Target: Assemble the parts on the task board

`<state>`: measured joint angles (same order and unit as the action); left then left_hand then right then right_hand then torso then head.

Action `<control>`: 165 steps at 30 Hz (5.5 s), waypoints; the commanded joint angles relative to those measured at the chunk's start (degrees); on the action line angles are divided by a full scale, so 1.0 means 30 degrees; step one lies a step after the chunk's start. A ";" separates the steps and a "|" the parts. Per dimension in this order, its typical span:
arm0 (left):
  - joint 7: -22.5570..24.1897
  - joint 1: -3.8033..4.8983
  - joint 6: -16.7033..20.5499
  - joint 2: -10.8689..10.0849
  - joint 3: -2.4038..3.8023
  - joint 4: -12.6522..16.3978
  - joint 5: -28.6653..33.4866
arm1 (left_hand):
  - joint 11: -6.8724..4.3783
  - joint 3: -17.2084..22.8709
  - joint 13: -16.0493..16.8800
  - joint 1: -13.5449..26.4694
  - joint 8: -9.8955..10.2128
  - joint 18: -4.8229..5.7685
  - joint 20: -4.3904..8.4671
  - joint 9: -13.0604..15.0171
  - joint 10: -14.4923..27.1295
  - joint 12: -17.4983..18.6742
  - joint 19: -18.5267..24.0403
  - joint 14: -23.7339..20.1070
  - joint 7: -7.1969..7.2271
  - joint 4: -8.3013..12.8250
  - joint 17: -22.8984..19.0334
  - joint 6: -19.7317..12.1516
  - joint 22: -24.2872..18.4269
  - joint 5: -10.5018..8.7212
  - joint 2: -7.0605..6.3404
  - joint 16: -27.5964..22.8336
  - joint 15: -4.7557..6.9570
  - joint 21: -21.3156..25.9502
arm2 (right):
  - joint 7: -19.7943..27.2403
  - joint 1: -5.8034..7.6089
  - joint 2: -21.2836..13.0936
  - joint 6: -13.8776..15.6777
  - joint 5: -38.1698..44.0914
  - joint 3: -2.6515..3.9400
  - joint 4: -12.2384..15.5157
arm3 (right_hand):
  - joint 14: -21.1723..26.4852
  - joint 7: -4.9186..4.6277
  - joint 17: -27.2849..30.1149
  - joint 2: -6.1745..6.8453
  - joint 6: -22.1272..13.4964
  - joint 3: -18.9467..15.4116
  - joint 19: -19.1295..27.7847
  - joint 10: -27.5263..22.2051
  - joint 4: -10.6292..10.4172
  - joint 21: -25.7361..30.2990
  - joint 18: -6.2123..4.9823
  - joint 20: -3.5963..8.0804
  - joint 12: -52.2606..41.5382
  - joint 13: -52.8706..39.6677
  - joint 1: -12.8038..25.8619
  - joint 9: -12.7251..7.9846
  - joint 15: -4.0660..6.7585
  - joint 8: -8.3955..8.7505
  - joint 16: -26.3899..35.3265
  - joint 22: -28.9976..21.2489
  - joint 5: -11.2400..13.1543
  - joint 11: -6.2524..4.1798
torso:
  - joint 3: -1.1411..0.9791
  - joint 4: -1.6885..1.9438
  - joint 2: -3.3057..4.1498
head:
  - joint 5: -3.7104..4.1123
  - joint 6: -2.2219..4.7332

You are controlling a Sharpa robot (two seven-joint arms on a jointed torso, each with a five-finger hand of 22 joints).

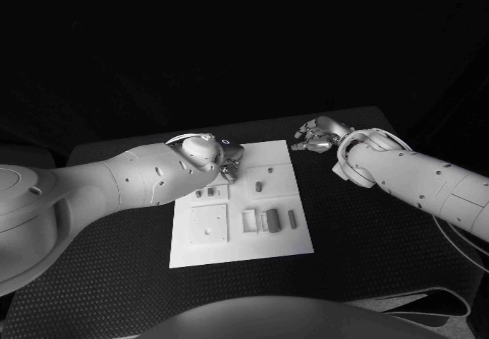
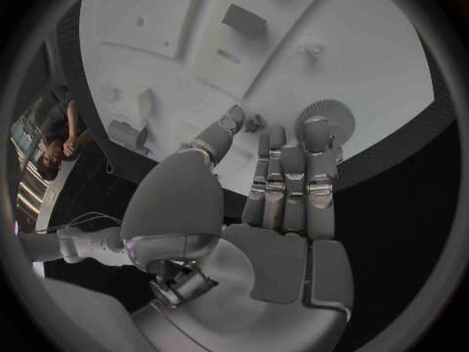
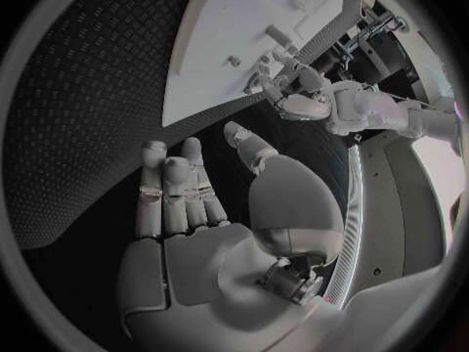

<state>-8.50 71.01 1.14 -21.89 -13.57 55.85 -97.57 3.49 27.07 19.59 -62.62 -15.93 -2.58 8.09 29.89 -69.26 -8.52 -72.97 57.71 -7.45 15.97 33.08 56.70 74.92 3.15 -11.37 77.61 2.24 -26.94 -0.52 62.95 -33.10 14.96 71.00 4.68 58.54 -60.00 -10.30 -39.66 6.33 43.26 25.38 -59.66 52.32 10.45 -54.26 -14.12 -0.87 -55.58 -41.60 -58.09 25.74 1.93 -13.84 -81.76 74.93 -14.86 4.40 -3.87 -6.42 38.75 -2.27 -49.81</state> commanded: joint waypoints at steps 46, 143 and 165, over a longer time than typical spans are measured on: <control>0.1176 -0.0417 -0.0573 0.0291 0.0013 -0.0721 0.0679 | 0.0267 0.1596 -0.0473 -0.1093 -0.0126 -0.1815 -0.0107 -0.0135 -0.0197 0.0853 -0.0324 0.0940 0.0129 0.0173 0.0279 0.0482 0.0447 -0.0008 0.1550 -0.0226 -0.0058 -0.0726 | 0.0066 0.0001 0.0108 -0.0245 0.0131 0.0003 -0.0073 | 0.0118 -0.0202 0.0033 -0.0025 -0.0038 0.0002 -0.0010 -0.0168 -0.0080 0.0109 -0.0293 0.0187 -0.0143 0.0028 0.0117 -0.0026 -0.0035 -0.0071 0.0079 0.0299 0.0016 0.0011 | -0.0011 0.0026 -0.0006 | 0.0286 -0.0063; 0.6949 -0.0477 0.5395 -0.3915 0.0167 0.1760 1.2374 | -0.0054 0.3623 -0.0760 -0.1533 -0.0556 -0.1847 0.0204 0.0314 -0.1396 0.1404 -0.0868 0.1764 0.0182 0.0241 0.0627 0.0548 0.0427 -0.0092 0.2420 -0.0465 0.0274 -0.1319 | 0.0035 -0.0005 -0.0348 -0.0170 0.0142 -0.0001 0.0068 | 0.0107 -0.0191 0.0040 -0.0012 -0.0035 0.0006 -0.0019 -0.0129 -0.0035 0.0104 -0.0293 0.0201 -0.0255 0.0001 0.0057 -0.0045 -0.0023 -0.0090 0.0067 0.0307 0.0012 -0.0001 | -0.0025 0.0008 -0.0021 | -0.0073 0.0098; 0.8051 -0.0563 0.4446 -0.4380 0.0028 0.3289 0.7329 | 0.0103 0.1874 -0.0318 -0.2609 -0.0521 -0.1782 0.0013 0.0239 -0.0686 0.0662 -0.0059 0.0882 0.0276 0.0259 0.1163 0.0687 0.0454 0.0076 0.1050 -0.0239 0.0110 -0.1572 | 0.0028 -0.0006 -0.0364 -0.0170 0.0250 -0.0003 0.0126 | 0.0091 -0.0183 0.0042 -0.0033 -0.0010 0.0024 -0.0039 -0.0126 0.0215 0.0084 -0.0293 0.0220 -0.0306 -0.0008 -0.0189 -0.0047 -0.0015 -0.0118 0.0053 0.0317 0.0018 -0.0010 | -0.0004 -0.0001 -0.0013 | -0.0112 0.0148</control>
<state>13.71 69.34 15.78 -35.00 -13.49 65.25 -69.36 3.77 33.00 18.41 -69.94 -17.48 -1.79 8.09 30.70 -71.59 -6.15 -73.60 60.71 -6.82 16.83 36.46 58.53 74.91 3.15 -8.41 76.56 2.52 -31.34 -0.60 62.94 -34.17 14.70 71.13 4.67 58.86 -60.07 -10.32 -39.62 6.33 43.25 25.38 -59.76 52.31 10.77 -54.26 -14.12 -0.51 -56.30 -41.59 -58.09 25.65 1.86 -13.84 -81.76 74.93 -14.86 4.40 -3.86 -6.40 38.70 -2.60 -49.41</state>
